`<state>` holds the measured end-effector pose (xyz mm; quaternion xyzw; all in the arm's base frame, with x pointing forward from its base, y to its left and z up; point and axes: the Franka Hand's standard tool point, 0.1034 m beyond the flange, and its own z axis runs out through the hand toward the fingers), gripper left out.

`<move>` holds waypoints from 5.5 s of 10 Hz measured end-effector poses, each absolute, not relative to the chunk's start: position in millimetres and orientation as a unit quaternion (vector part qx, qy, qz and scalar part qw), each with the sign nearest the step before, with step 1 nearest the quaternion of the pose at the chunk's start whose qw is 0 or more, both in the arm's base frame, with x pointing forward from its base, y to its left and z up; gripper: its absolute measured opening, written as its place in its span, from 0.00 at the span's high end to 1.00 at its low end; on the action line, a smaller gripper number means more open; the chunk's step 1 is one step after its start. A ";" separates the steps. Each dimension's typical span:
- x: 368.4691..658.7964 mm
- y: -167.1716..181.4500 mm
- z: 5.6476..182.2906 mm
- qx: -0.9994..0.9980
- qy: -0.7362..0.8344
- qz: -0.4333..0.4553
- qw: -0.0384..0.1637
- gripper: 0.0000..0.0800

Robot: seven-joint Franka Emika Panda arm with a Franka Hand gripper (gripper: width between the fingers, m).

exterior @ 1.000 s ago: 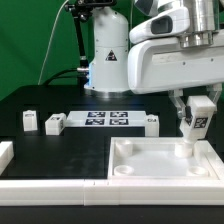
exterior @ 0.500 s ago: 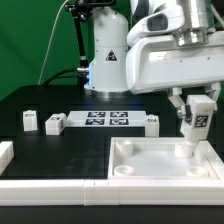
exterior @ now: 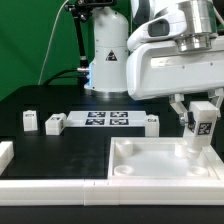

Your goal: Assemble one leg

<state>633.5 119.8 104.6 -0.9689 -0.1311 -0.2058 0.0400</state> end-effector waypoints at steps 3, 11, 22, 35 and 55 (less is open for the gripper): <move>637.5 119.7 97.9 -0.969 -0.133 -0.206 0.040 0.64; 632.2 123.7 75.9 -0.965 -0.132 -0.221 0.043 0.64; 628.8 123.1 72.9 -0.964 -0.132 -0.226 0.043 0.19; 628.6 120.0 83.5 -0.987 -0.150 -0.043 0.041 0.19; 631.5 118.5 81.9 -0.979 0.200 -0.005 0.038 0.63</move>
Offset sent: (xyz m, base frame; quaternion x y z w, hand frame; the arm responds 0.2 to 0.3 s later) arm 0.0022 0.0019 -0.0132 -0.0064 0.0223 0.0027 0.9997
